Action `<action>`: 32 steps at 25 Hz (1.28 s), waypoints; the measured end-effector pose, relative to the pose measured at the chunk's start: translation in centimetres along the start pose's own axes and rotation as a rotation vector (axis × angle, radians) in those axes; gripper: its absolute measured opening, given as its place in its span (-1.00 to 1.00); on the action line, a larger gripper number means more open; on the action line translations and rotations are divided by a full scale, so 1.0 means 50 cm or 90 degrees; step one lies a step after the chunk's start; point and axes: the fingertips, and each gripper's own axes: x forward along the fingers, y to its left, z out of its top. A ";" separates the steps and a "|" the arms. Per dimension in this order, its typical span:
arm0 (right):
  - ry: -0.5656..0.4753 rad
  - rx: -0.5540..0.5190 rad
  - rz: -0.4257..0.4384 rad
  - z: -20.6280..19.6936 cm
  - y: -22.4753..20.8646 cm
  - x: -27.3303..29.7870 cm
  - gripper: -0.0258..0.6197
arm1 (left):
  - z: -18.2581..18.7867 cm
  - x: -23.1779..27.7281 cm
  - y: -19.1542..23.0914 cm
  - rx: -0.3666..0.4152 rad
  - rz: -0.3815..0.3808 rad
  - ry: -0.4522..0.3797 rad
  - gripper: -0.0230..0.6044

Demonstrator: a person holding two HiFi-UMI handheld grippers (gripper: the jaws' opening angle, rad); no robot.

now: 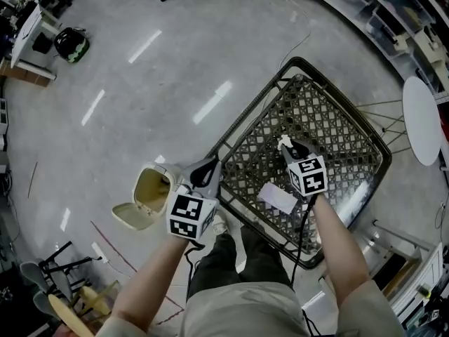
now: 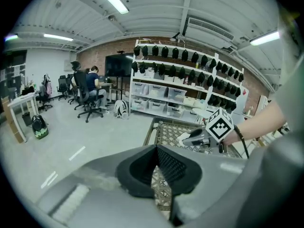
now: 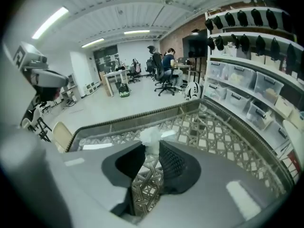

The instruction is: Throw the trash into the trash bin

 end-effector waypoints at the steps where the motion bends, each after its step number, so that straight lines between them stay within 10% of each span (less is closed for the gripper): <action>1: -0.012 -0.003 -0.001 0.019 0.000 -0.018 -0.63 | 0.013 -0.009 0.002 0.005 0.002 -0.010 -0.92; 13: -0.194 -0.079 -0.010 0.280 0.034 -0.289 -0.63 | 0.199 -0.177 0.034 0.053 0.075 -0.129 -0.92; 32: -0.362 -0.113 0.110 0.495 0.302 -0.590 -0.63 | 0.293 -0.541 0.025 0.073 0.174 -0.245 -0.92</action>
